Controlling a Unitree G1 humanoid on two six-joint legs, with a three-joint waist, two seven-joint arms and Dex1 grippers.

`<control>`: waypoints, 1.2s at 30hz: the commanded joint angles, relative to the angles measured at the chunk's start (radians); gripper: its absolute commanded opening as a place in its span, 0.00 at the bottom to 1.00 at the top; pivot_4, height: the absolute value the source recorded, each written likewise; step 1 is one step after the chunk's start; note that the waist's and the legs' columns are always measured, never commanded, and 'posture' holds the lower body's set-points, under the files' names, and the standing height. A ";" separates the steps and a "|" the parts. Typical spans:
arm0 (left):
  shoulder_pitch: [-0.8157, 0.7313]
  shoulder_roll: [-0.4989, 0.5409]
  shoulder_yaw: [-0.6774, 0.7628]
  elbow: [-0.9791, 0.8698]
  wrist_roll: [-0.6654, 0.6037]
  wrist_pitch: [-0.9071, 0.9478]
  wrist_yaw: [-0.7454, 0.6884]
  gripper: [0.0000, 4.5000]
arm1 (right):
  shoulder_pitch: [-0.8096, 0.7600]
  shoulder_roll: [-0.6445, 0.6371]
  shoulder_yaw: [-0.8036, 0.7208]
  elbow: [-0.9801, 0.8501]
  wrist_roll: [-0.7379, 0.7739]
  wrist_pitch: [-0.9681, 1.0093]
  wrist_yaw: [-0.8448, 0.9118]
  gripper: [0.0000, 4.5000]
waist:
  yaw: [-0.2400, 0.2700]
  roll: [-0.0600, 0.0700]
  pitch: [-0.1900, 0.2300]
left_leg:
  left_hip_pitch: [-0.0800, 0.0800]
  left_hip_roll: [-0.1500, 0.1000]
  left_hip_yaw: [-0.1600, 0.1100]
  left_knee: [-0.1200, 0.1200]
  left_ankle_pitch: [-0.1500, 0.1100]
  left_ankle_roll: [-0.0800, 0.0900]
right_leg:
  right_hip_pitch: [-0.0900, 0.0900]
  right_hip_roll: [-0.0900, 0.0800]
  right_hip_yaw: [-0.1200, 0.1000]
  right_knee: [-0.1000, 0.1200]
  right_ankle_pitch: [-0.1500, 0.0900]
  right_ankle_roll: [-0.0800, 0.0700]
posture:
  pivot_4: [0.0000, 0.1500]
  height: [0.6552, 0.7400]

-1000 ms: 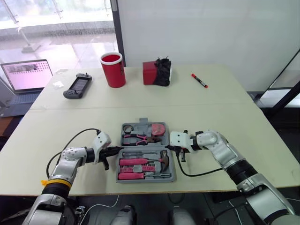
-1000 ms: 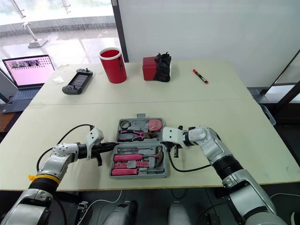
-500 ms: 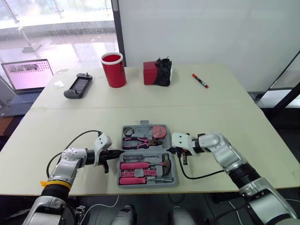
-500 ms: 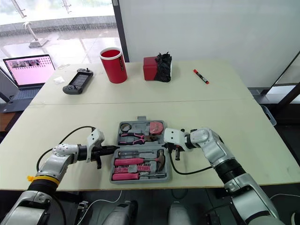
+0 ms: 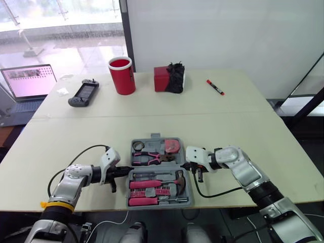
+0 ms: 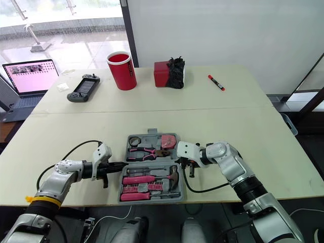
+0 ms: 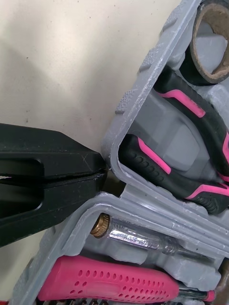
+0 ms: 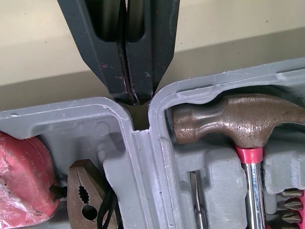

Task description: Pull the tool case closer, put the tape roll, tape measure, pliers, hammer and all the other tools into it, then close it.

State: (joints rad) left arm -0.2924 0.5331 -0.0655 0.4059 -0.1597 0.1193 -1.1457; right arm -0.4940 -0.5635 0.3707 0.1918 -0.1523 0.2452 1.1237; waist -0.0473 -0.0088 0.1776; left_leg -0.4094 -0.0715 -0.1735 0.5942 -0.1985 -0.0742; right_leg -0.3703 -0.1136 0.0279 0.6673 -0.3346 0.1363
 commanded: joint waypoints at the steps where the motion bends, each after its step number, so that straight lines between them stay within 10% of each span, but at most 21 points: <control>1: -0.055 0.048 0.063 0.089 0.009 -0.076 0.060 0.01 | -0.032 -0.059 -0.041 0.016 -0.006 0.056 -0.010 0.00 | 0.003 0.000 0.000 | 0.000 0.000 0.000 0.000 0.000 0.000 | 0.000 0.000 0.000 0.000 0.000 0.000 | 1.00 1.00; 9: 0.056 0.088 0.142 -0.098 -0.187 -0.027 -0.068 0.01 | -0.030 -0.112 -0.212 -0.002 0.137 0.283 -0.032 0.00 | 0.000 0.000 0.000 | 0.000 0.000 0.000 0.000 0.000 0.000 | 0.000 -0.001 0.000 0.000 0.000 0.000 | 1.00 1.00; 19: 0.229 0.044 0.018 -0.438 -0.267 0.185 -0.059 0.00 | -0.122 0.111 -0.413 0.038 0.373 0.774 -0.234 0.98 | 0.003 0.001 0.000 | 0.000 0.000 0.000 0.000 0.000 0.000 | 0.000 -0.001 0.001 0.001 0.000 0.000 | 1.00 1.00; 36: 0.269 0.015 -0.119 -0.350 -0.103 0.217 0.130 0.00 | -0.361 0.410 -0.635 0.559 0.569 0.701 -0.404 0.99 | -0.022 0.003 -0.002 | 0.002 0.000 0.001 0.000 0.000 0.000 | 0.001 0.000 0.001 0.002 0.000 0.000 | 1.00 1.00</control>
State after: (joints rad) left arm -0.0447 0.5459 -0.1799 -0.0031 -0.3252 0.3190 -1.0913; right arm -0.8143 -0.1828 -0.2253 0.7328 0.3603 0.9671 0.7209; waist -0.0696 -0.0057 0.1759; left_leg -0.4072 -0.0711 -0.1728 0.5939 -0.1984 -0.0742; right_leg -0.3691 -0.1136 0.0290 0.6698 -0.3344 0.1359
